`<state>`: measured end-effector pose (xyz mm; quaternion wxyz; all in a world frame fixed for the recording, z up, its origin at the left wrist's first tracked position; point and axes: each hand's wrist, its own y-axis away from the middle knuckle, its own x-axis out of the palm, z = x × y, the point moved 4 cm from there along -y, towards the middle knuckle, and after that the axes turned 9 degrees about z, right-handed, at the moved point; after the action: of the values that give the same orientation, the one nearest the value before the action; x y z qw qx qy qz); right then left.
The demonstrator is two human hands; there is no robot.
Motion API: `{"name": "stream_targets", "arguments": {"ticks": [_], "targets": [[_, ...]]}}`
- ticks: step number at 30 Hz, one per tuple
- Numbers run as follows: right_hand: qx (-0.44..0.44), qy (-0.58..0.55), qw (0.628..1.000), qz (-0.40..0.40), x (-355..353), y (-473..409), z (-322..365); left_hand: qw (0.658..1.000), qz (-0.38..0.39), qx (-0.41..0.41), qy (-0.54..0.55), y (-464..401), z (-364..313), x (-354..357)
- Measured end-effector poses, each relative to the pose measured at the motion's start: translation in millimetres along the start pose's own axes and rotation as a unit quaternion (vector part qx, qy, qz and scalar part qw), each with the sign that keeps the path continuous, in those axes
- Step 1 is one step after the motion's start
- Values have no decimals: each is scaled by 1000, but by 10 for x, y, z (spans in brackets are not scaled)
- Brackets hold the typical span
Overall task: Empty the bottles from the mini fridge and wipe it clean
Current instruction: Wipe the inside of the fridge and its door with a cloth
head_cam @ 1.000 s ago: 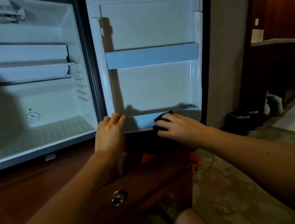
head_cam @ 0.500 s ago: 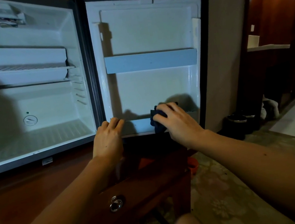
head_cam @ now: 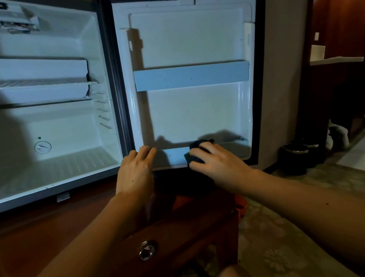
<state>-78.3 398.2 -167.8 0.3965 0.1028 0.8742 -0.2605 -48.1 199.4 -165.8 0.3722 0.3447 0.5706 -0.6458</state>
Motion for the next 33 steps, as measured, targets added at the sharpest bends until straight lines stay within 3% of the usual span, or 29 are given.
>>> {"name": "stream_targets", "arguments": {"ticks": [2, 7, 12, 16, 21, 27, 33], "targets": [[-27, 3, 999, 23, -19, 2, 2, 1000, 3, 1, -4, -16, -15, 7], [84, -42, 995, -19, -142, -68, -135, 1000, 7, -4, -1, -32, -30, 5], [-34, 7, 998, 43, -129, -61, -85, 1000, 4, -1, -4, -36, -33, 1], [66, -42, 997, -5, -222, -115, -186, 1000, 2, -2, -3, -31, -32, 2], [-86, 30, 995, 37, -81, -75, 19, 1000, 2, 3, -17, -25, -6, 3], [41, -10, 999, -10, -184, -214, 3, 1000, 9, 2, 2, -23, -10, 23], [-64, 4, 998, 23, 73, -92, 162, 998, -1, 3, 63, 17, 30, -27]]}}
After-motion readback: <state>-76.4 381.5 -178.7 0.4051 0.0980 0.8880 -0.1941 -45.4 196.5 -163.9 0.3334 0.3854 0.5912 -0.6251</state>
